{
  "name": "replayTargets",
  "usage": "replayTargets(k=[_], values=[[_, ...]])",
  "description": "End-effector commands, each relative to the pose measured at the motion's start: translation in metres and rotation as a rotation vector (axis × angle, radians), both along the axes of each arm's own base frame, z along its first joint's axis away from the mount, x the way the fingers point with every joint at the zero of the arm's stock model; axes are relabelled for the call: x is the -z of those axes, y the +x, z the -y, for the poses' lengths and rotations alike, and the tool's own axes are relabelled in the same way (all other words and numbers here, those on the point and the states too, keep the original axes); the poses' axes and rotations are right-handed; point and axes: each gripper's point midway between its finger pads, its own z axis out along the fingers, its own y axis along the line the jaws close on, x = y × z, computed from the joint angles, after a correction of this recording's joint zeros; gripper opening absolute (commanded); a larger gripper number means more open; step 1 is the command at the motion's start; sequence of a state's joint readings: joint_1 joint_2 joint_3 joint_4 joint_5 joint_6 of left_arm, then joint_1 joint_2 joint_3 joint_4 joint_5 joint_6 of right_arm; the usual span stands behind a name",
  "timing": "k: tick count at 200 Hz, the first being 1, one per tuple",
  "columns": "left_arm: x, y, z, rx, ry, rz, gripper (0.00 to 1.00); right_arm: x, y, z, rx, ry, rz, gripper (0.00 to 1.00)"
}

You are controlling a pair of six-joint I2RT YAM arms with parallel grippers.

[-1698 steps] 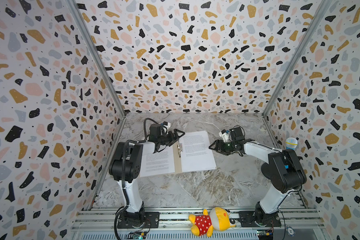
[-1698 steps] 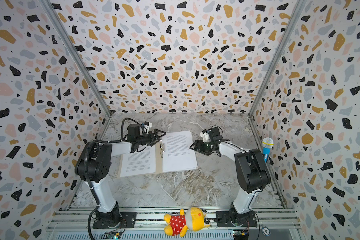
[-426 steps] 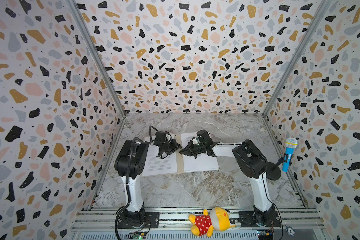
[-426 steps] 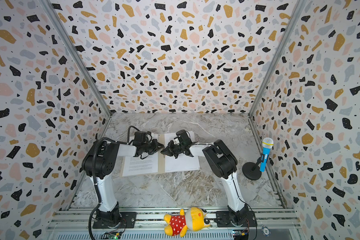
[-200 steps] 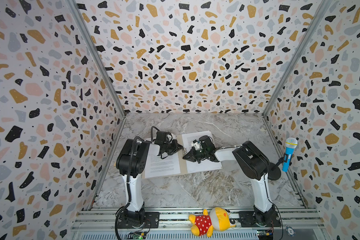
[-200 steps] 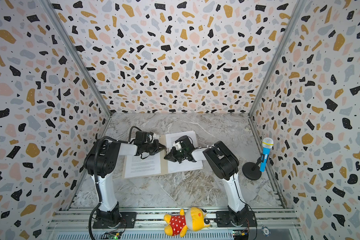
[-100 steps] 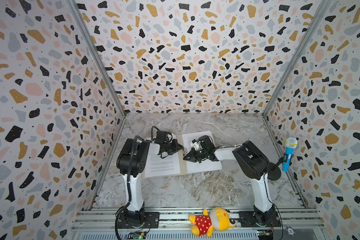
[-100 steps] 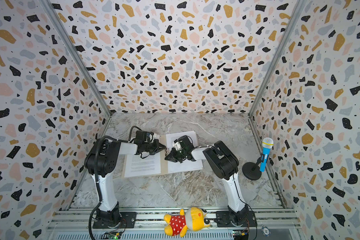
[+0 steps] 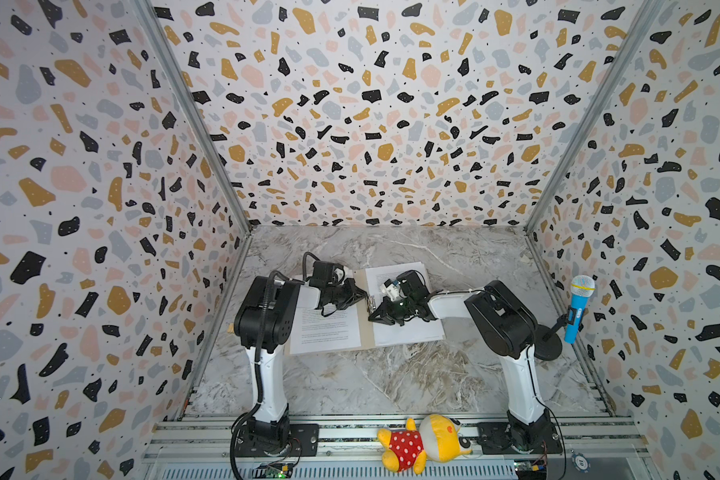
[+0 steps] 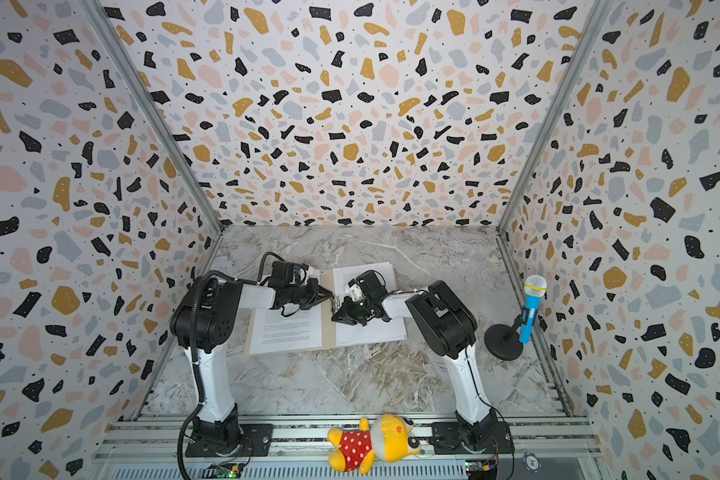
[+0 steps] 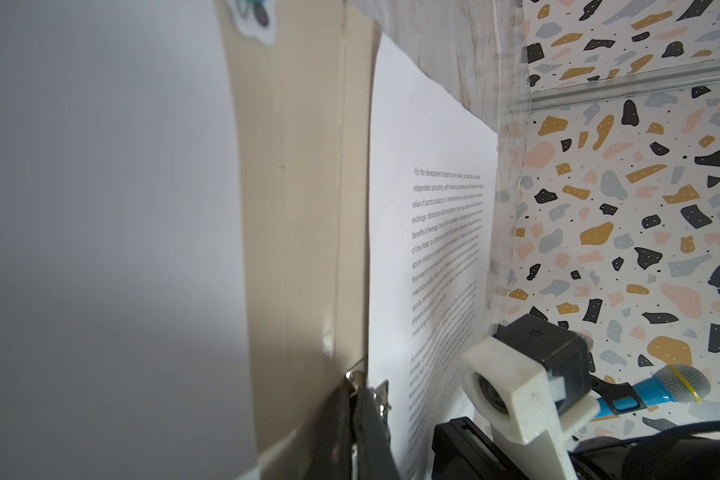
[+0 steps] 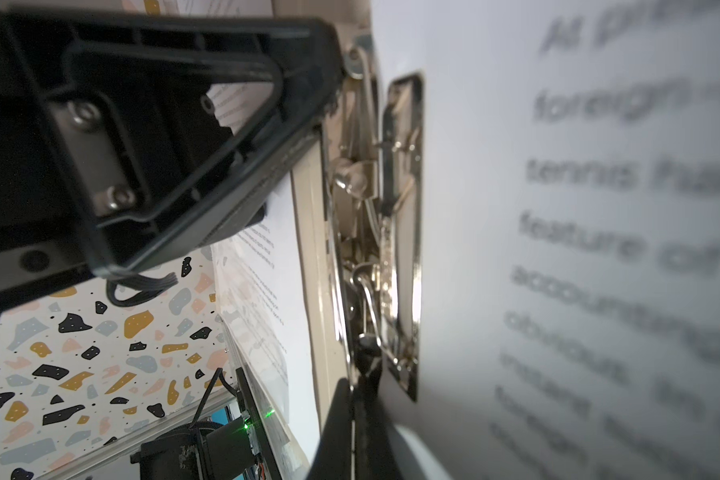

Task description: Put the files into the folder

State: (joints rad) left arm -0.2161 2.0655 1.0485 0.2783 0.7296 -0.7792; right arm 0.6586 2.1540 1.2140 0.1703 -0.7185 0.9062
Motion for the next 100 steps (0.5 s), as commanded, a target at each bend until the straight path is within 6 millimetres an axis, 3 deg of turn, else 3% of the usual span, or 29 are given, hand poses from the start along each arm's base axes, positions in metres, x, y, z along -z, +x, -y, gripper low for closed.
replayTargets(k=[1, 56, 100], values=[[0.021, 0.011, -0.014, -0.063, 0.070, -0.014, 0.05, 0.109, -0.071, 0.076, 0.042, -0.427, -0.324, 0.00], [0.016, 0.010, -0.015, -0.083, 0.064, -0.006, 0.05, 0.102, -0.054, 0.068, 0.090, -0.425, -0.315, 0.01], [0.011, 0.011, -0.016, -0.084, 0.061, 0.003, 0.05, 0.064, -0.030, 0.050, 0.119, -0.329, -0.245, 0.09]])
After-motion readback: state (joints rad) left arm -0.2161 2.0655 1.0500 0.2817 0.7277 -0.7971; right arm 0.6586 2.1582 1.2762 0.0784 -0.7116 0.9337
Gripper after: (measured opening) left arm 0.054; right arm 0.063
